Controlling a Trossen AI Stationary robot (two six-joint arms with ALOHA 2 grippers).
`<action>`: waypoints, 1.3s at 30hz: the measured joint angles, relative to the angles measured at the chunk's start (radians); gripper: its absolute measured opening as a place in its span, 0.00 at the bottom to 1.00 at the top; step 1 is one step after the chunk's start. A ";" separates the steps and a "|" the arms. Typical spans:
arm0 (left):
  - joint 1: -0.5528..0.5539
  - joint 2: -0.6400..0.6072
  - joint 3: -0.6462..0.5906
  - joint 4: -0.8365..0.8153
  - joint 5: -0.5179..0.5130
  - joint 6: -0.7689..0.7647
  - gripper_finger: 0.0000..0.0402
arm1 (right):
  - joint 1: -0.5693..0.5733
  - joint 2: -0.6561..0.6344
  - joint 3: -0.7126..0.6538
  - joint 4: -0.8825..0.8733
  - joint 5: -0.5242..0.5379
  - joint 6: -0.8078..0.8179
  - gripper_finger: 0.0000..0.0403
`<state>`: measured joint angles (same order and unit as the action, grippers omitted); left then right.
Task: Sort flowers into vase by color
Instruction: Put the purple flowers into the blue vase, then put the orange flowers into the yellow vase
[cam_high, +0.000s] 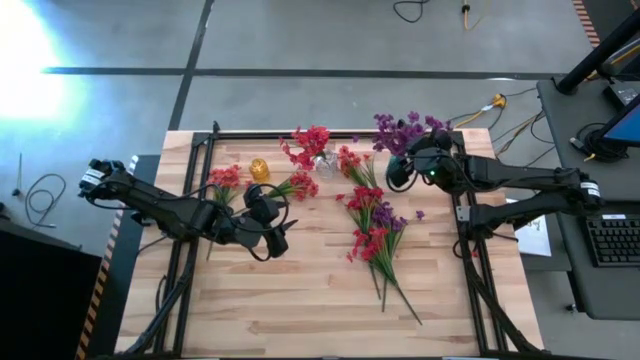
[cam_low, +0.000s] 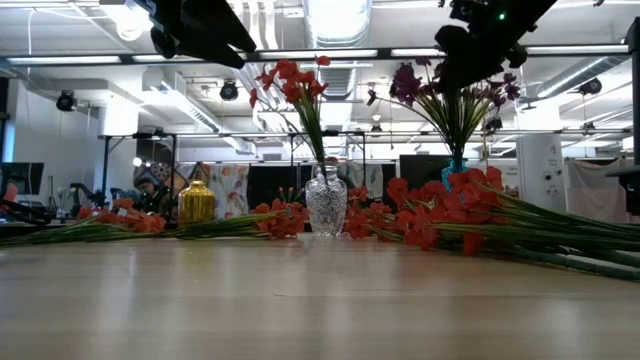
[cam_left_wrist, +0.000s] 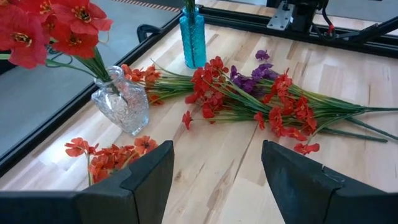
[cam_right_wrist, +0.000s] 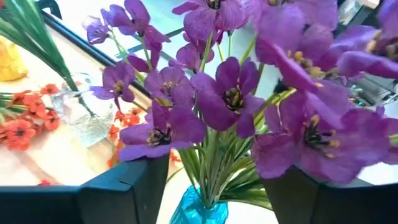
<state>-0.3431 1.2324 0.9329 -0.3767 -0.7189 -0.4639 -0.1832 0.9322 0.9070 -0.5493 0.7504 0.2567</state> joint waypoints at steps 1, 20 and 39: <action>0.000 0.000 0.000 0.000 0.000 -0.003 0.57 | 0.004 -0.003 0.006 -0.014 -0.003 0.012 0.58; 0.000 0.000 0.000 -0.383 0.234 -0.367 0.57 | 0.121 -0.015 0.201 -0.218 -0.054 0.069 0.65; 0.002 0.025 -0.004 -0.470 0.192 -0.040 0.57 | 0.286 -0.015 0.270 -0.232 -0.055 0.073 0.64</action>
<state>-0.3413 1.2572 0.9286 -0.8463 -0.5265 -0.5042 0.1025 0.9176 1.1767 -0.7815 0.6956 0.3293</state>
